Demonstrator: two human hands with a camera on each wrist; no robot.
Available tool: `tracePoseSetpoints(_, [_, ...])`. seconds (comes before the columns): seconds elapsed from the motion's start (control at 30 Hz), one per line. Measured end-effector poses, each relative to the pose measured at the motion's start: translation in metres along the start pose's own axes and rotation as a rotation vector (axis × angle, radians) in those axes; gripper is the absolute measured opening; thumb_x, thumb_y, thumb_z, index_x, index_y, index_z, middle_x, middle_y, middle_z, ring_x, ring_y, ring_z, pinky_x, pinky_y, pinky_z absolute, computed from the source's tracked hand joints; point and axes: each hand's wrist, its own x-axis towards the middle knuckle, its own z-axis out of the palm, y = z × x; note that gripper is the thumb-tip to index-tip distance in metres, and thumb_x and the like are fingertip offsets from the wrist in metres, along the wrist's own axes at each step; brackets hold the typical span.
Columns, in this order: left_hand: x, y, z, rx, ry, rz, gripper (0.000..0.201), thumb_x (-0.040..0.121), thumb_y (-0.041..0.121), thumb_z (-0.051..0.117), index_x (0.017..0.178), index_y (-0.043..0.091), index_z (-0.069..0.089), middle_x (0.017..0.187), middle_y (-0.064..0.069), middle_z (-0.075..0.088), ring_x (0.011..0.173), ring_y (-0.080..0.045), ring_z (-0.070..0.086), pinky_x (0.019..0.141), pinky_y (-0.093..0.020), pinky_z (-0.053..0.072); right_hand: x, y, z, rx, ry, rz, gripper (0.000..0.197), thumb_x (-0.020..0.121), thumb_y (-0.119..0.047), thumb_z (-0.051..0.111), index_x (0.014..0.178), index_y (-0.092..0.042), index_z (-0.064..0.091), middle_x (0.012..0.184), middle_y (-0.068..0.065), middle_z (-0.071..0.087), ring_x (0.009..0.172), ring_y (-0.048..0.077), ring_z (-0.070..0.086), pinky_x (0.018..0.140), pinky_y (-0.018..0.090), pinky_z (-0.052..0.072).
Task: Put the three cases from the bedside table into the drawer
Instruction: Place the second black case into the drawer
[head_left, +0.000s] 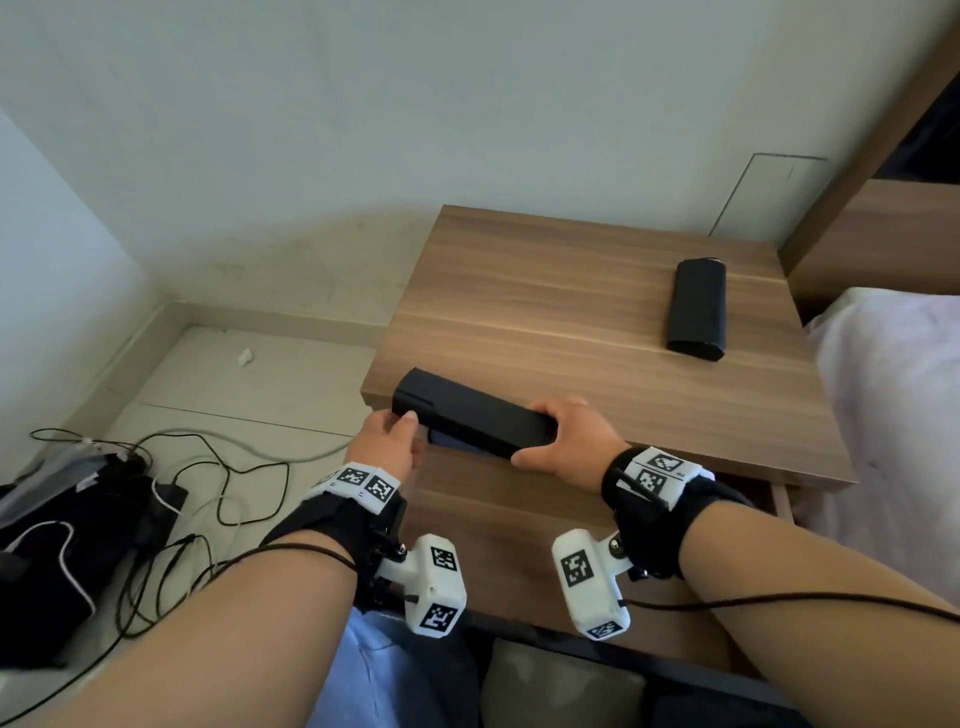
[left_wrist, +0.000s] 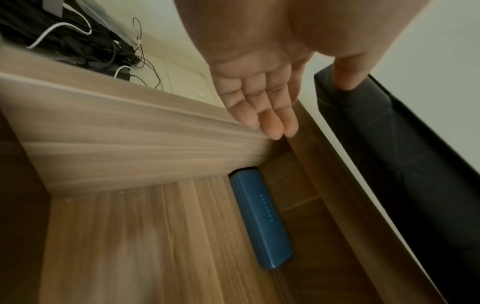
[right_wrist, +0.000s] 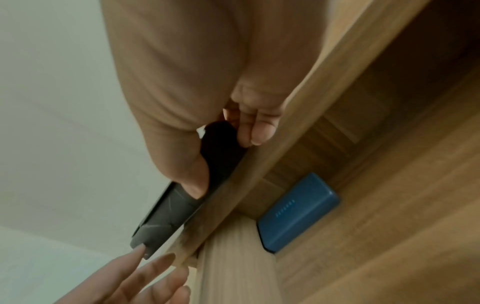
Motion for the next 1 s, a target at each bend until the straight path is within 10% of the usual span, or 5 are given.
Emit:
tracePoseSetpoints(0.87, [0.01,-0.04,-0.007,0.149,-0.205,-0.102,0.045,0.063,0.041,0.061,0.106,0.029,0.057,0.082,-0.006,0.07,0.075,-0.023,0.066,0.077,-0.033,0.05,-0.01,0.037,0.036,-0.028,-0.022,0.141,0.072,0.076,-0.023,0.076,0.14,-0.018,0.044,0.132,0.004,0.044,0.112,0.02,0.052,0.089,0.02,0.04])
tracePoseSetpoints(1.0, [0.023,-0.051,-0.001,0.148,-0.235,-0.125,0.053,0.057,0.042,0.06,0.095,0.005,0.061,0.062,-0.003,0.062,0.06,-0.022,0.056,0.062,-0.028,0.042,-0.001,0.045,0.047,-0.087,-0.035,0.172,0.071,0.076,-0.023,0.075,0.139,-0.017,0.044,0.135,0.006,0.044,0.117,0.022,0.052,0.098,0.024,0.041])
